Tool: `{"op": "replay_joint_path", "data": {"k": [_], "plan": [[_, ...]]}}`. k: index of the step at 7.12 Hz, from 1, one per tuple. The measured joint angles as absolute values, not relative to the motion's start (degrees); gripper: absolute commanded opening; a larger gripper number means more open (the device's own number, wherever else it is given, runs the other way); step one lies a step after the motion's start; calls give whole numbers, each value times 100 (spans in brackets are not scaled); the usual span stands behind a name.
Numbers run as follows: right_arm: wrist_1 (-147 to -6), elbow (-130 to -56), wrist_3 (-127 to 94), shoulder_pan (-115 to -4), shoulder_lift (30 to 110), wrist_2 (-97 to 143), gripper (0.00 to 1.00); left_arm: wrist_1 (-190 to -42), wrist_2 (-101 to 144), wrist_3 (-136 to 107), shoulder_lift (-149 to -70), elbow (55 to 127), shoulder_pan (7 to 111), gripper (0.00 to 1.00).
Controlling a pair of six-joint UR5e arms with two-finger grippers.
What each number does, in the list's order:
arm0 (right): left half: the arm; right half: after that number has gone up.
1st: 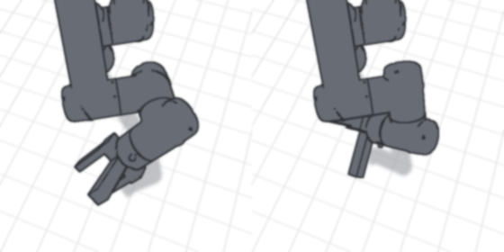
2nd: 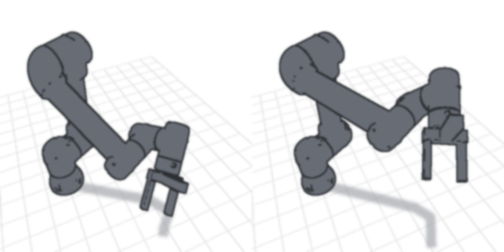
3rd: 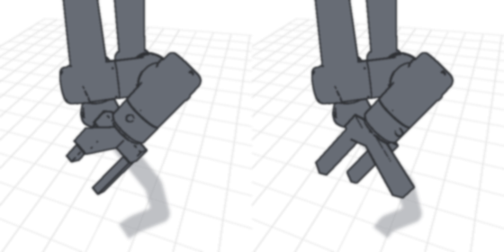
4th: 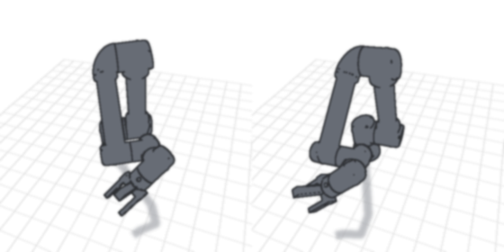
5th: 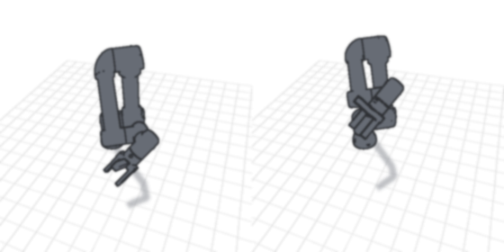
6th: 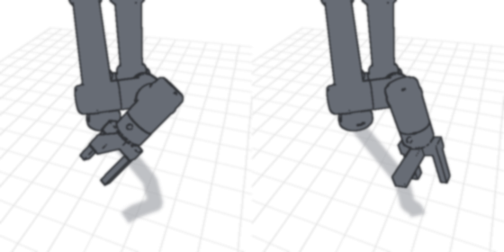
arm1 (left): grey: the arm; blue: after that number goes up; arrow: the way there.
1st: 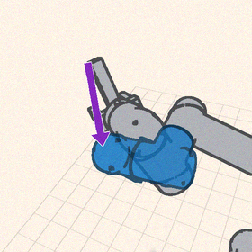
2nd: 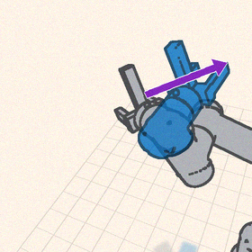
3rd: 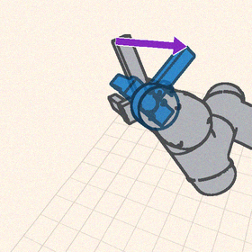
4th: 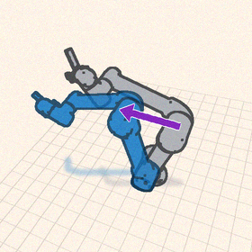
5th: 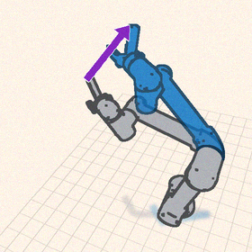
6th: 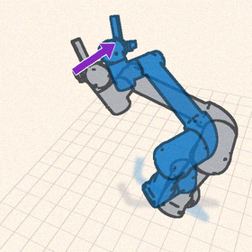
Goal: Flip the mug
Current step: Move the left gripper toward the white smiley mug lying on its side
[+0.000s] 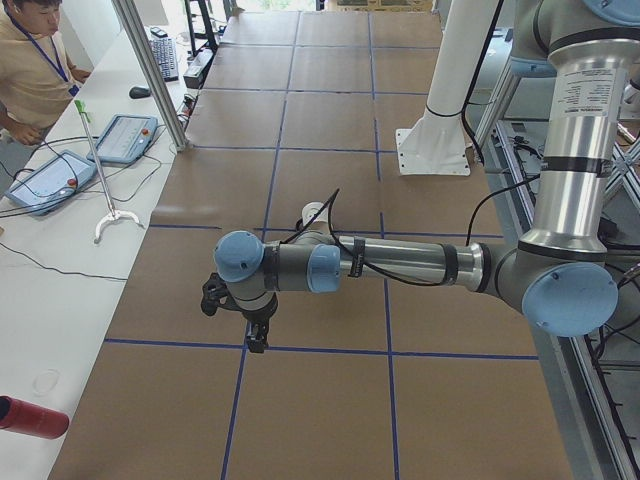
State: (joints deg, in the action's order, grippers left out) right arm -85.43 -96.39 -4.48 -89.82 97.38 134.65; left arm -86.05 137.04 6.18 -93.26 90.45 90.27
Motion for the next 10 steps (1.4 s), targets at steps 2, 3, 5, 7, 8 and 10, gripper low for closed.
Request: {"op": "replay_joint_path", "data": {"k": [2,3,5,7,8,10], "plan": [[-8543,-9639,-448,-8982,9738,13465,100,-8637,13710,627,-9331,9071,9026,100],[-8543,-9640,-448,-8982,9738,13465,100,-8647,13757,637,-9333,9081,9026,100],[-8543,-9641,-448,-8982,9738,13465,100,-8649,14412,665,-9305,9087,9014,100],[-8543,-9641,-448,-8982,9738,13465,100,-8762,15436,683,-9314,9097,8780,100],[-8543,-9640,-448,-8982,9738,13465,100,-9086,15774,672,-9311,9039,8596,100],[-8543,-9635,-448,-8982,9738,13465,100,-9629,16357,566,-9309,8891,8236,100]]}}
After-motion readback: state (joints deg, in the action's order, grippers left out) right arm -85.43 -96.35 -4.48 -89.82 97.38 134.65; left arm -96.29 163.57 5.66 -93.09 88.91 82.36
